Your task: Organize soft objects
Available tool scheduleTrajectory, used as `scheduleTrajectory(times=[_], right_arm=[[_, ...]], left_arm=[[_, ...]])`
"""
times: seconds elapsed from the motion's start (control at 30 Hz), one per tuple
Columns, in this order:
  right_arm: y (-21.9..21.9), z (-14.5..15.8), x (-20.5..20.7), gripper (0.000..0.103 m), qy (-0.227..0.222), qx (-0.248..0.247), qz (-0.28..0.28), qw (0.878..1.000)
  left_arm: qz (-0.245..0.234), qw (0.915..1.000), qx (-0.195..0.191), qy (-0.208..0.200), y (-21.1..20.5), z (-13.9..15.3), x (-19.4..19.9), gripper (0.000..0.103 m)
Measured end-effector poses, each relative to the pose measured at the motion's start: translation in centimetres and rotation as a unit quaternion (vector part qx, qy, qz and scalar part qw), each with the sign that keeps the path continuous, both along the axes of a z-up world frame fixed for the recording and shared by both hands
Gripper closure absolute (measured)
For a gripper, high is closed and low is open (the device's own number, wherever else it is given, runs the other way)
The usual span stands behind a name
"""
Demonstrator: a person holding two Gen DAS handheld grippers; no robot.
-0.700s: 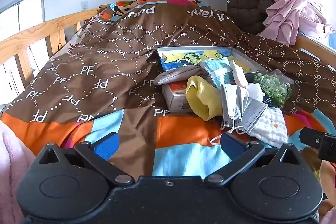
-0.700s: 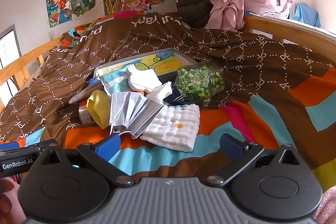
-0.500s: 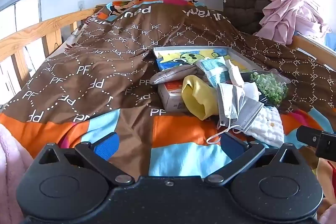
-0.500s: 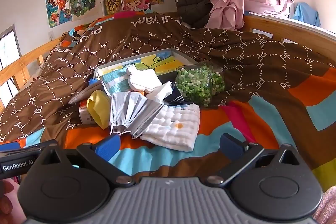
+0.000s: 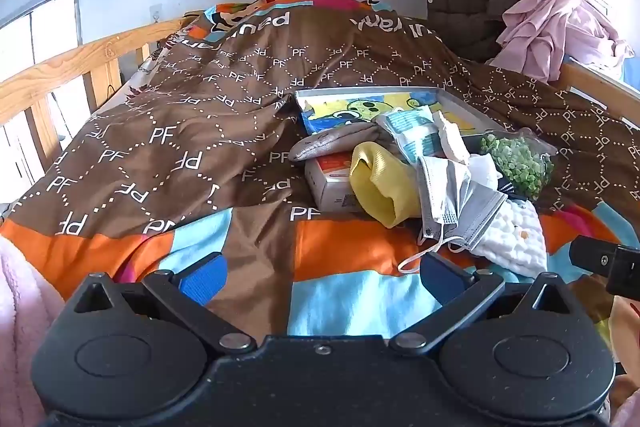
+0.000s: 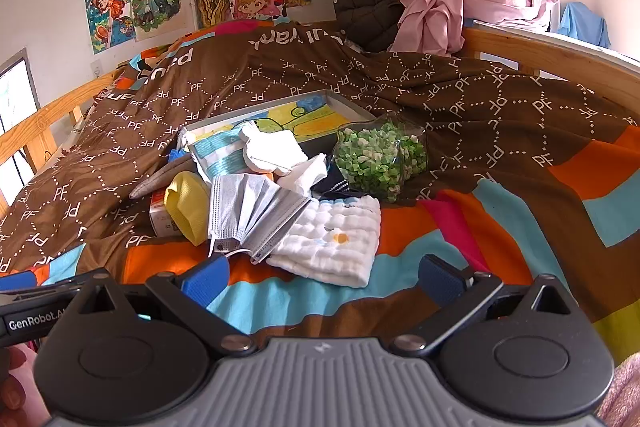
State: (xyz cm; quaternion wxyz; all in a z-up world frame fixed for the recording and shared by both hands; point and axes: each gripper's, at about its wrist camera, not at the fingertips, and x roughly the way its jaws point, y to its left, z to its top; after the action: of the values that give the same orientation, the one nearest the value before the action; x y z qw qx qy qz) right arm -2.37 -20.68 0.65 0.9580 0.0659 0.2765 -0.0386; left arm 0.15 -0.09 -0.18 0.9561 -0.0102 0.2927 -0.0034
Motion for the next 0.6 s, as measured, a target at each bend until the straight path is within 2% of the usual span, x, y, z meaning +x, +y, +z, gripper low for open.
scheduleTrajectory(times=[0.6], right_arm=[[-0.04,0.0,0.0,0.0,0.0,0.002,0.0,1.0]], left_arm=[[0.0,1.0,0.004,-0.002,-0.02,0.12,-0.11,0.001]])
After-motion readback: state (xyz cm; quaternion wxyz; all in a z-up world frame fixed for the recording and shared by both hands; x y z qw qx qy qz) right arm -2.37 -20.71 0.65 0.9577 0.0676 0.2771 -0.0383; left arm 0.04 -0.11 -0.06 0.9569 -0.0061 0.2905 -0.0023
